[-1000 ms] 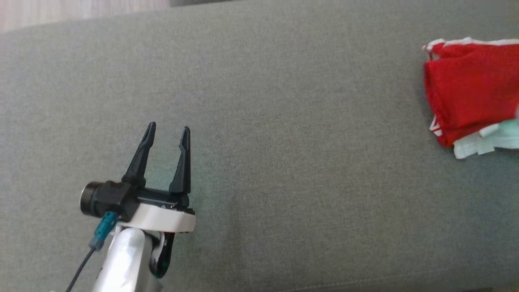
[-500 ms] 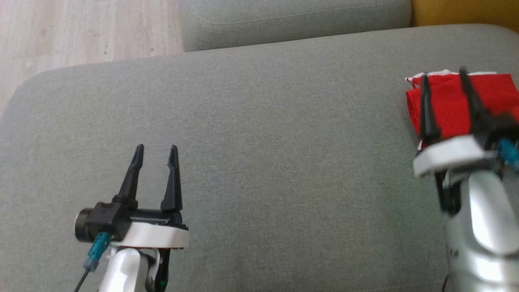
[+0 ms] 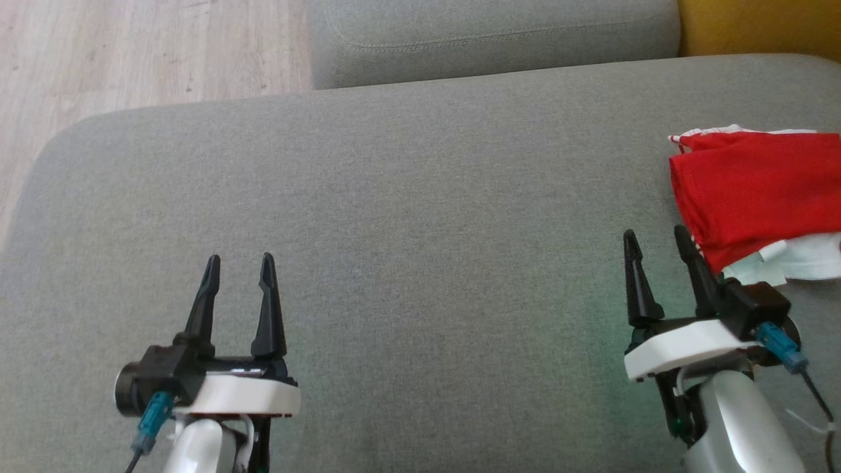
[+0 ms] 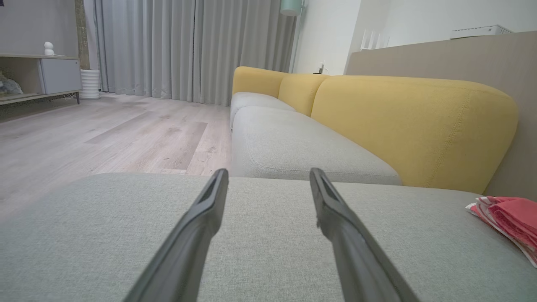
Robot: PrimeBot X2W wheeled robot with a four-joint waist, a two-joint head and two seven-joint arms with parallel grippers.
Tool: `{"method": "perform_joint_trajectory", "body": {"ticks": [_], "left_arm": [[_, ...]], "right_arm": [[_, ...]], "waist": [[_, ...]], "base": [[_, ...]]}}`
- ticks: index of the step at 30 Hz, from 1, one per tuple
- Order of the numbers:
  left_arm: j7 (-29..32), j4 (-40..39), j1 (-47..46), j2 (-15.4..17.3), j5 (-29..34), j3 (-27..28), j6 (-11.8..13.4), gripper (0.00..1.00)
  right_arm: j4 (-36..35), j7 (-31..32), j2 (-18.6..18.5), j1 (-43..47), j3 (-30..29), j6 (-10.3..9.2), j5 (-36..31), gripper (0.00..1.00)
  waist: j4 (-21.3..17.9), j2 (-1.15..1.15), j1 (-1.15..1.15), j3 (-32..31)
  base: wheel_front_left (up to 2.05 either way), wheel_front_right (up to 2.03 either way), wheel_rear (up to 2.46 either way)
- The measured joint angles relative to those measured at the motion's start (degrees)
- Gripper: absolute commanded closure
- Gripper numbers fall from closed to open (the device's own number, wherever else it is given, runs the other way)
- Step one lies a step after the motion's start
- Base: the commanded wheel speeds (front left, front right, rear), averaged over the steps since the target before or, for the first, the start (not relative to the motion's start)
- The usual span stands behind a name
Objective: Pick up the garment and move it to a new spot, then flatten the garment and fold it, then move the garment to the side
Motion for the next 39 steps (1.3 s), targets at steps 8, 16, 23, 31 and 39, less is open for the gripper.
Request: {"method": "perform_joint_trajectory", "body": {"ticks": [8,16,23,31,39], "left_arm": [[0.0,0.05,0.2,0.0,-0.58,-0.35,0.8,0.0],[0.0,0.02,1.04,0.0,-2.57,-0.15,1.8,0.0],[0.0,0.93,1.05,-0.01,-3.78,0.05,2.64,0.0],[0.0,2.57,1.03,-0.01,-5.6,0.01,2.88,0.0],[0.54,6.58,3.55,-0.01,-6.72,0.03,2.81,1.0]], "right_arm": [[-1.05,-0.01,-0.01,0.01,1.48,0.0,0.3,0.0],[-1.35,-0.01,0.0,0.09,1.71,0.0,0.64,0.0],[-1.33,-0.01,0.0,1.49,1.79,0.0,0.6,0.0],[-1.31,-0.01,0.0,1.48,2.37,0.0,0.55,0.0],[2.83,0.26,0.22,4.93,2.99,0.0,1.26,1.0]], "waist": [[0.53,0.0,0.0,-0.1],[0.52,0.0,0.0,-0.32],[0.42,0.0,0.0,-0.22],[0.17,0.0,0.0,-0.02],[0.22,0.0,0.0,-0.07]], "base": [[0.0,0.0,0.0],[0.0,0.0,0.0],[0.0,0.0,0.0],[0.0,0.0,0.0],[0.0,0.0,0.0]]}}
